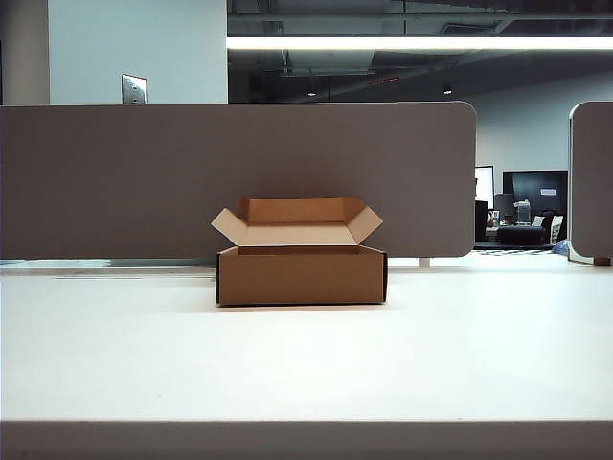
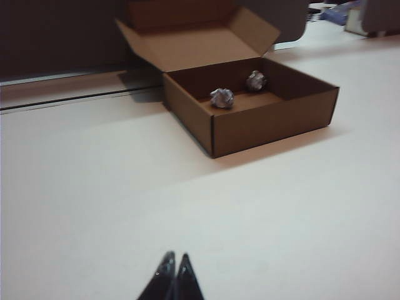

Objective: Pick up all the paper balls on the table and put them in the paper box.

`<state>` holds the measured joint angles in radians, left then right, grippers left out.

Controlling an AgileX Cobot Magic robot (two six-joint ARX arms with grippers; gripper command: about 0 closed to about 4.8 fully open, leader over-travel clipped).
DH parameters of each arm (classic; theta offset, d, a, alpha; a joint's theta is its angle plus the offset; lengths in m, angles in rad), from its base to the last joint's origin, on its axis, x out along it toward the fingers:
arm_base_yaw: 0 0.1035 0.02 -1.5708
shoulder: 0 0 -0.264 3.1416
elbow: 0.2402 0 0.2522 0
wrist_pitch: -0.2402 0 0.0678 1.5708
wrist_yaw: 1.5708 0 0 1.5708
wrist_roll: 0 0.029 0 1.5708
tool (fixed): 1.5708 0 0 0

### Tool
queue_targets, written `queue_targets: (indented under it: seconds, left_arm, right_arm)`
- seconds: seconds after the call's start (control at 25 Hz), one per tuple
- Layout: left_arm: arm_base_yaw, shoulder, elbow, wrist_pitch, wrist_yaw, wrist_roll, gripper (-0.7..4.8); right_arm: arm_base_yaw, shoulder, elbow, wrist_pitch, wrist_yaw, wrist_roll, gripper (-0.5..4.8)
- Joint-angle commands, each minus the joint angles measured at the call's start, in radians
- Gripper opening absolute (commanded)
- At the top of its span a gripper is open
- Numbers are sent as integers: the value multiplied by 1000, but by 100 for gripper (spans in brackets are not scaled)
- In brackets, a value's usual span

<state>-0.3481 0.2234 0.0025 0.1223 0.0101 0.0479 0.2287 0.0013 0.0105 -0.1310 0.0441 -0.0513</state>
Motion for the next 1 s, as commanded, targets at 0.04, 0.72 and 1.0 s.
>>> queue_targets:
  seconds: [0.04,0.72,1.0]
  left_arm:
    - [0,1,3,13,6,1,-6]
    - [6,-221,3,-225,35,6,-5]
    - [7,-221,3,-187,8,20,-6]
  right_arm:
    - [0,-2,5,39,-2,2,21]
    - [0,-3,-3,38,-2,-11,21]
    - [0,-2,-9,17,-2,-87,21]
